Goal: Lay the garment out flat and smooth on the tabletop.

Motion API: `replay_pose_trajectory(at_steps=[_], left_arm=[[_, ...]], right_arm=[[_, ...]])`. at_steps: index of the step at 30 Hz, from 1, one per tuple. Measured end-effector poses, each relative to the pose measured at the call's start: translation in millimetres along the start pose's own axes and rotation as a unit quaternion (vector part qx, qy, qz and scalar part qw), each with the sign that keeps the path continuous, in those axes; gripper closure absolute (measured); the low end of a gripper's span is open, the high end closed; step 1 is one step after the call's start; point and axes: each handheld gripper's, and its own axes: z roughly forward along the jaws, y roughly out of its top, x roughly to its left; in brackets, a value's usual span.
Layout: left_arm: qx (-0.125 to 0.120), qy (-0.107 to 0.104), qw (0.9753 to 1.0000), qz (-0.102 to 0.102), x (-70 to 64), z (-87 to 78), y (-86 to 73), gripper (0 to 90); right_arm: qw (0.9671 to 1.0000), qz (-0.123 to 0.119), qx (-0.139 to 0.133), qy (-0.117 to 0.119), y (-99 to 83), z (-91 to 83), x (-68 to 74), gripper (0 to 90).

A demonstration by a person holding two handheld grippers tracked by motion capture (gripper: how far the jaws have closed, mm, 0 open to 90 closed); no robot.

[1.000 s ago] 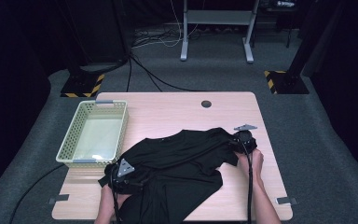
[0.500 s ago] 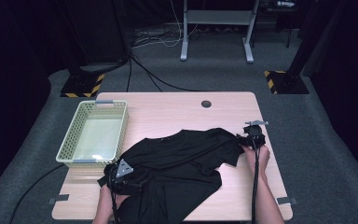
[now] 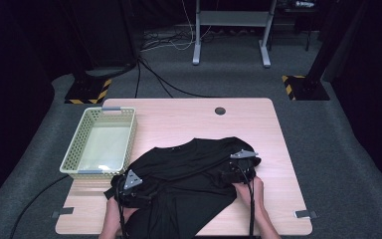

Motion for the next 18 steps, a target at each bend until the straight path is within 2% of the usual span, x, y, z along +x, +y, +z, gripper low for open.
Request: replay_pose_trajectory(at_steps=[3, 6, 9, 13, 15, 16, 18], left_arm=[[0.000, 0.000, 1.0000, 0.000, 0.1, 0.0, 0.0, 13.6], [0.000, 0.000, 1.0000, 0.000, 0.1, 0.0, 0.0, 13.6], [0.000, 0.000, 1.0000, 0.000, 0.1, 0.0, 0.0, 13.6], [0.000, 0.000, 1.0000, 0.000, 0.1, 0.0, 0.1, 13.6], [0.001, 0.000, 1.0000, 0.000, 0.1, 0.0, 0.1, 13.6], [0.000, 0.000, 1.0000, -0.001, 0.0, 0.0, 0.1, 13.6], [0.001, 0.000, 1.0000, -0.001, -0.2, 0.0, 0.1, 13.5]], right_arm=[[0.9996, -0.021, -0.002, -0.017, -14.3, -8.8, 12.3, 14.6], [0.9996, -0.019, -0.007, -0.020, -28.8, -21.7, 10.4, 14.0], [0.9994, -0.007, -0.008, -0.032, -40.3, -33.5, -0.5, 13.0], [0.9981, 0.029, -0.009, -0.054, -46.6, -42.4, -28.4, 7.6], [0.9979, 0.042, -0.010, -0.049, -46.0, -43.6, -38.6, 5.3], [0.9977, 0.045, -0.010, -0.050, -44.5, -44.2, -40.3, 4.7], [0.9975, 0.039, -0.028, -0.052, -40.1, -48.2, -34.6, 5.0]])
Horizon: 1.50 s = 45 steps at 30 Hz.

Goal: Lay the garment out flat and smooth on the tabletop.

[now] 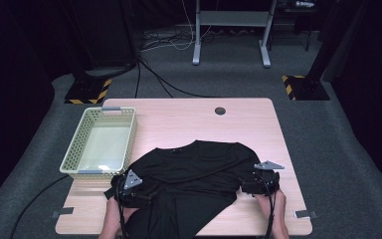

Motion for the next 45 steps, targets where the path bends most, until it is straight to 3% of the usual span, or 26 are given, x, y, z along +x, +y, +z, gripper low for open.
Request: replay_pose_trajectory(at_steps=[2, 6, 8, 14, 19, 25, 33, 36, 38, 40, 45], left_arm=[[0.000, 0.000, 1.0000, -0.001, 0.0, 0.1, 0.0, 13.5], [0.000, 0.000, 1.0000, -0.001, -0.1, 0.1, 0.0, 13.5], [0.000, 0.001, 1.0000, -0.001, -0.3, 0.1, 0.0, 13.5], [0.000, 0.003, 1.0000, -0.003, -1.2, 0.3, 0.3, 13.3], [0.000, 0.006, 1.0000, -0.004, -2.8, 0.5, 0.5, 13.2], [0.000, 0.003, 1.0000, -0.004, -14.8, 6.3, 5.8, 12.4], [0.002, -0.005, 1.0000, 0.008, -60.3, 37.1, 35.4, 11.9], [0.004, -0.004, 0.9999, 0.010, -79.5, 51.2, 49.0, 11.4], [0.004, -0.002, 1.0000, 0.008, -89.8, 58.7, 56.0, 10.5], [0.004, -0.003, 0.9999, 0.010, -96.8, 62.9, 60.0, 10.2], [0.004, -0.007, 0.9999, 0.012, -97.4, 62.3, 59.4, 10.4]], right_arm=[[0.9997, -0.014, -0.005, 0.020, 5.9, -0.9, 15.8, 4.6], [0.9961, -0.061, 0.032, 0.055, 16.1, 19.5, 55.6, 1.4], [0.9936, -0.079, 0.052, 0.061, 17.6, 30.5, 70.6, 0.0], [0.9904, -0.105, 0.050, 0.074, 15.7, 36.1, 94.8, 0.0], [0.9907, -0.103, 0.052, 0.073, 14.1, 33.2, 84.5, 0.0], [0.9954, -0.070, 0.050, 0.043, 11.7, 27.1, 39.2, 0.0], [0.9975, -0.020, 0.067, -0.015, 16.2, 22.9, -21.5, 0.0], [0.9965, -0.003, 0.075, -0.035, 19.7, 21.8, -33.6, 0.0], [0.9980, 0.000, 0.056, -0.029, 21.7, 17.9, -27.4, 0.0], [0.9991, -0.016, 0.039, -0.009, 25.9, 14.7, -8.2, 0.0], [0.9958, -0.059, 0.046, 0.052, 35.0, 32.9, 43.5, 0.0]])
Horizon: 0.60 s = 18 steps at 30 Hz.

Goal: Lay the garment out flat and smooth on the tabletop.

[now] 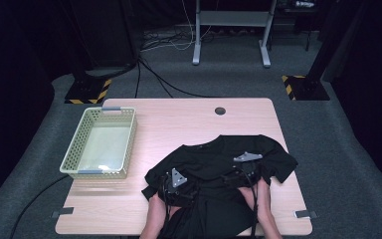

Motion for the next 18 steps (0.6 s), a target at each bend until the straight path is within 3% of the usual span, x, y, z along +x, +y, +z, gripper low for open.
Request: replay_pose_trajectory(at_steps=[3, 6, 9, 12, 18], left_arm=[[-0.001, -0.003, 1.0000, 0.003, 0.7, -0.7, -0.7, 10.5], [0.000, -0.001, 1.0000, 0.002, -0.3, 0.2, 0.1, 10.3], [0.001, -0.001, 1.0000, 0.003, -3.2, 2.8, 3.0, 10.3], [0.000, 0.001, 1.0000, 0.001, -11.8, 10.0, 9.8, 10.3], [0.002, -0.012, 0.9998, 0.013, -36.8, 27.8, 27.5, 8.7]], right_arm=[[0.9999, -0.009, 0.005, 0.001, 2.7, 17.6, 7.8, 0.0], [0.9998, -0.002, -0.019, -0.008, -0.7, 19.6, 3.1, 0.0], [0.9995, -0.006, -0.019, -0.026, -4.7, 17.6, -3.3, 0.0], [0.9993, -0.002, -0.021, -0.032, -9.2, 13.1, -12.9, 0.0], [0.9977, 0.031, -0.022, -0.056, -23.6, -0.8, -41.5, 0.0]])
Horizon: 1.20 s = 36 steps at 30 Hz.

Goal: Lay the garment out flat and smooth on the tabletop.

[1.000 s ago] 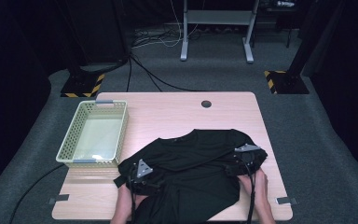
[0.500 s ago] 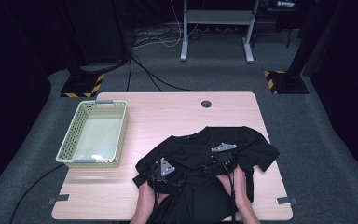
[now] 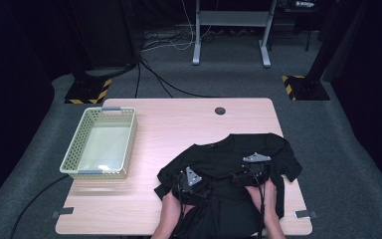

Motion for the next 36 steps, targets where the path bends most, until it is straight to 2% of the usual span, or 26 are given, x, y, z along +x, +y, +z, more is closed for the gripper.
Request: replay_pose_trajectory(at_steps=[2, 4, 6, 8, 10, 12, 14, 16, 17, 19, 20, 22, 24, 27, 28, 29, 30, 31, 36], left_arm=[[-0.001, -0.004, 1.0000, 0.006, -3.3, 1.6, 1.8, 8.7], [-0.002, -0.009, 0.9999, 0.008, -0.7, -1.0, 0.4, 8.7], [-0.002, 0.006, 0.9999, 0.009, 5.0, -10.4, -2.6, 8.9], [-0.025, 0.013, 0.9996, -0.009, 16.9, -27.9, -6.7, 9.6], [-0.036, 0.035, 0.9984, -0.026, 33.2, -44.6, -10.6, 12.5], [-0.027, 0.050, 0.9970, -0.053, 55.8, -51.7, -15.3, 15.9], [-0.016, 0.058, 0.9943, -0.088, 79.1, -52.9, -20.8, 22.0], [0.000, 0.043, 0.9925, -0.114, 96.2, -50.0, -24.8, 27.9], [0.013, 0.035, 0.9926, -0.115, 101.2, -47.5, -25.5, 29.6], [0.021, 0.027, 0.9929, -0.114, 106.1, -41.6, -26.1, 38.5], [0.017, 0.028, 0.9935, -0.109, 106.3, -40.3, -25.2, 41.6], [0.016, 0.034, 0.9957, -0.085, 105.9, -38.6, -21.3, 57.9], [0.017, 0.038, 0.9958, -0.082, 109.8, -34.0, -16.5, 64.5], [0.028, 0.047, 0.9955, -0.077, 124.0, -26.7, -7.0, 62.2], [0.031, 0.058, 0.9948, -0.078, 128.6, -23.7, -4.6, 61.2], [0.036, 0.077, 0.9938, -0.071, 131.6, -21.6, -3.3, 62.4], [0.033, 0.061, 0.9934, -0.091, 142.1, -19.8, -3.4, 60.6], [0.034, 0.062, 0.9930, -0.094, 144.2, -20.3, -3.7, 58.9], [0.029, 0.067, 0.9930, -0.093, 139.5, -27.1, -11.7, 55.4]], right_arm=[[0.9999, 0.007, -0.001, -0.008, -3.9, -3.9, -9.5, 0.0], [0.9999, 0.011, -0.001, -0.010, -5.8, -6.0, -15.4, 0.0], [0.9999, 0.009, 0.003, -0.010, -5.4, -6.5, -16.8, 0.0], [0.9998, 0.004, 0.003, -0.019, -4.5, -8.2, -14.4, 0.0], [0.9997, 0.001, -0.018, -0.014, -4.1, -12.6, -7.3, 0.0], [0.9997, -0.002, -0.021, 0.007, -2.7, -13.1, 2.0, 0.0], [0.9996, -0.009, -0.022, 0.015, -2.5, -10.7, 9.6, 0.0], [0.9996, -0.013, -0.017, 0.017, -3.9, -5.7, 12.8, 0.0], [0.9997, -0.019, -0.007, 0.010, -4.1, -4.2, 13.8, 0.0], [0.9997, -0.023, -0.008, 0.006, -4.5, -4.4, 14.2, 0.0], [0.9997, -0.020, -0.007, 0.007, -4.9, -4.5, 13.8, 0.0], [0.9998, -0.019, -0.006, 0.007, -6.1, -5.6, 12.9, 0.0], [0.9999, -0.014, -0.004, 0.009, -8.0, -7.0, 10.9, 0.0], [0.9999, -0.012, -0.003, 0.008, -10.4, -9.2, 8.0, 0.0], [0.9999, -0.011, -0.004, 0.008, -11.0, -9.7, 7.7, 0.0], [0.9999, -0.011, -0.004, 0.007, -11.5, -10.2, 7.3, 0.0], [0.9999, -0.009, -0.003, 0.006, -11.7, -10.5, 7.4, 0.0], [0.9999, -0.010, -0.005, 0.004, -12.1, -10.6, 7.7, 0.0], [0.9999, -0.010, -0.004, 0.005, -11.8, -10.4, 9.2, 0.0]])
